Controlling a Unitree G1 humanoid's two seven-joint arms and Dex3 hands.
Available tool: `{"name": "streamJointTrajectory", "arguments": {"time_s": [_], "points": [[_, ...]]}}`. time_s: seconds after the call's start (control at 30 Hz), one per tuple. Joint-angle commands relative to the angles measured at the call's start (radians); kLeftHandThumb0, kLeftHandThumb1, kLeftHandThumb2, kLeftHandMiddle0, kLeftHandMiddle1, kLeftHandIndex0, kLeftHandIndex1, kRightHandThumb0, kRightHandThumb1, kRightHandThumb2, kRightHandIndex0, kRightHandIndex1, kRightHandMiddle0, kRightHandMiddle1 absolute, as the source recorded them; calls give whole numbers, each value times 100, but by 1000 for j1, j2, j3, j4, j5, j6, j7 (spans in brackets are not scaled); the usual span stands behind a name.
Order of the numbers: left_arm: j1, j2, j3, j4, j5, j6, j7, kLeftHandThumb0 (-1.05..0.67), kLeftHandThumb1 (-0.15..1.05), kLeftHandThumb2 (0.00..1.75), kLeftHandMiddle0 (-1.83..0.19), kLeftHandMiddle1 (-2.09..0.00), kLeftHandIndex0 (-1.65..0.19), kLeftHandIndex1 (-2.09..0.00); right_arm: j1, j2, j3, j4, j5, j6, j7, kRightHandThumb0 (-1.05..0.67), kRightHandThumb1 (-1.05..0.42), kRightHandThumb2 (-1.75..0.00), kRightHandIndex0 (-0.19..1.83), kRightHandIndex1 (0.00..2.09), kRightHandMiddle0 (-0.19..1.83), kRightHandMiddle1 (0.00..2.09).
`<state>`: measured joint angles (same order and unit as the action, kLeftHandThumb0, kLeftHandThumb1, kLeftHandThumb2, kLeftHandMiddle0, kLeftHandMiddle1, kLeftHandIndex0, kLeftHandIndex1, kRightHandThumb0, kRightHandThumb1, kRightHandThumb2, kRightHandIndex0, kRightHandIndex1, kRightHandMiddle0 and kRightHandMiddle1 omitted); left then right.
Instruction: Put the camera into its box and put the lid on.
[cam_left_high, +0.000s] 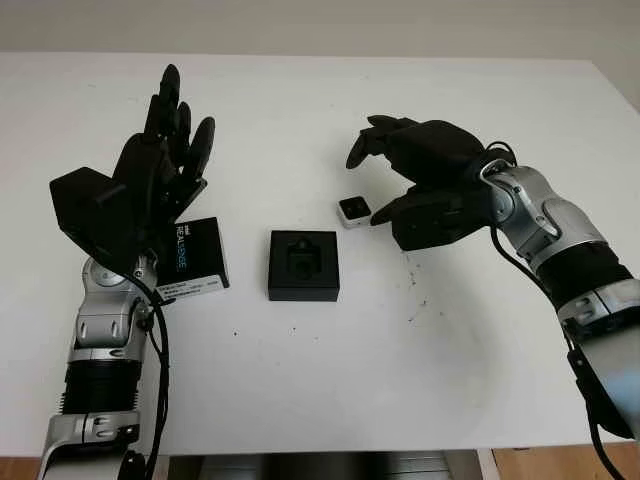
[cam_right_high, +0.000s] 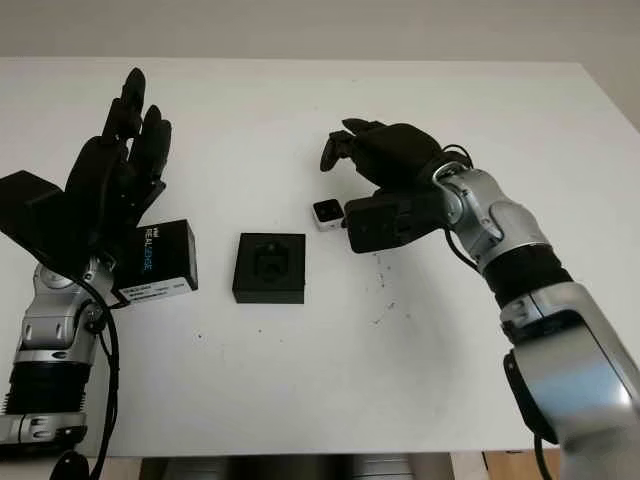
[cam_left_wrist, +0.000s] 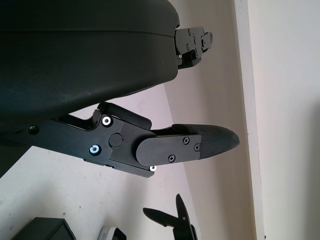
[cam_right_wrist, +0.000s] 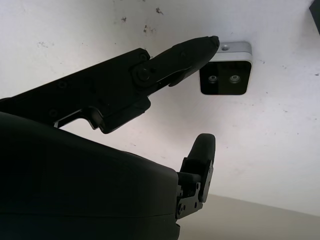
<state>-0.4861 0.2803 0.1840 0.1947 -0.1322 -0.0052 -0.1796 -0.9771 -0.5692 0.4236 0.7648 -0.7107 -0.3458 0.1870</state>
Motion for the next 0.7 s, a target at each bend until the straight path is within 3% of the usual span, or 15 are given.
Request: {"name": "streamJointTrajectory", "arguments": {"time_s": [0.0, 0.67], "points": [[-2, 7, 2, -9, 4, -4, 1, -66, 105, 47, 13, -6, 13, -6, 0, 0, 6, -7, -5, -1, 3, -67, -86, -5, 4, 7, 9, 99], [5, 6, -3, -11, 13, -18, 2, -66, 105, 47, 12, -6, 13, -6, -20, 25, 37, 48, -29, -42, -40, -59, -86, -6, 12, 7, 22, 97]]}}
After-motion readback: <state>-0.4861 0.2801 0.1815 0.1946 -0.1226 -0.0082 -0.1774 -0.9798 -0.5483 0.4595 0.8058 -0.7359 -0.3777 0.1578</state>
